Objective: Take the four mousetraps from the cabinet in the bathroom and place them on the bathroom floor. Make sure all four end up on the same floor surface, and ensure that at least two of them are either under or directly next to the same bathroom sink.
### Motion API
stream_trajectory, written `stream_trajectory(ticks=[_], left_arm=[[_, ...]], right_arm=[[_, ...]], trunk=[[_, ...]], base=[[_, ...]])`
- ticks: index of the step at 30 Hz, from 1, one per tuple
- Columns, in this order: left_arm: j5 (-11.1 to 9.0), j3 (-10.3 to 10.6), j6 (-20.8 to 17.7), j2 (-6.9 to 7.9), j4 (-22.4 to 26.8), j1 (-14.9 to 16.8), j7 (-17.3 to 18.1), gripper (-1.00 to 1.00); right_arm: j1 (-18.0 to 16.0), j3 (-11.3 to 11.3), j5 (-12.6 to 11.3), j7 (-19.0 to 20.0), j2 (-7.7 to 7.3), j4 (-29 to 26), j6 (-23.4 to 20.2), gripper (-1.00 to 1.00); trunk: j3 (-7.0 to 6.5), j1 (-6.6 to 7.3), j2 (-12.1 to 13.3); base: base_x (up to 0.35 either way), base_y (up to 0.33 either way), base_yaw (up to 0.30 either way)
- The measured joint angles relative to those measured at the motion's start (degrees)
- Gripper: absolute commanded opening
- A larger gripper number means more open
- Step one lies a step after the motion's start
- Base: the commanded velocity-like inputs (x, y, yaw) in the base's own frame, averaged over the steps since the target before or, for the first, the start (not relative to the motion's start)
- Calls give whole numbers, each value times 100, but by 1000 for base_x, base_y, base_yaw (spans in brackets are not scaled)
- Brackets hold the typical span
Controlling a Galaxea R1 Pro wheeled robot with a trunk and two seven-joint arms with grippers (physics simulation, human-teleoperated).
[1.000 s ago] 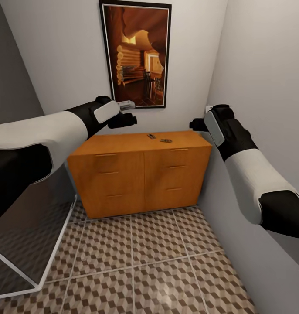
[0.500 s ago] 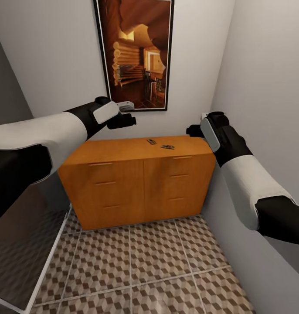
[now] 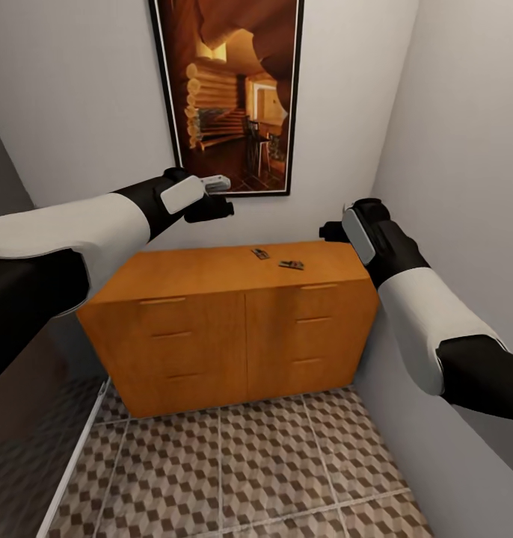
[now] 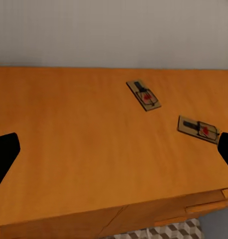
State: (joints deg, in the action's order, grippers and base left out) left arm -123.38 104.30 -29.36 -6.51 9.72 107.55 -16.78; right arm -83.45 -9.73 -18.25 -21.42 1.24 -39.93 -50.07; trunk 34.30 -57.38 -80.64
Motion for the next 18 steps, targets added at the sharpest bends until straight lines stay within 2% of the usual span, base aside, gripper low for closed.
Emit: stream_trajectory(ticks=[12, 16, 17, 18], left_arm=[[-5, 0, -32, 57, 49, -82, 0, 100], [-51, -34, -133, 43, 176, -104, 2, 100], [-342, -238, -153, 34, 531, -104, -2, 100], [-408, -282, -160, 35, 630, -104, -6, 100]], right_arm=[[65, 5, -21, 8, 19, 69, -67, 100], [139, 8, -49, 11, 21, 114, -129, 100], [190, 13, -408, 9, 6, 136, -292, 100], [208, 12, -507, 6, -2, 138, -324, 100]], trunk=[[0, 0, 0], [0, -1, 0], [1, -3, 0], [0, -3, 0]], base=[[340, 0, 0], [206, 0, 0], [53, 0, 0], [34, 0, 0]])
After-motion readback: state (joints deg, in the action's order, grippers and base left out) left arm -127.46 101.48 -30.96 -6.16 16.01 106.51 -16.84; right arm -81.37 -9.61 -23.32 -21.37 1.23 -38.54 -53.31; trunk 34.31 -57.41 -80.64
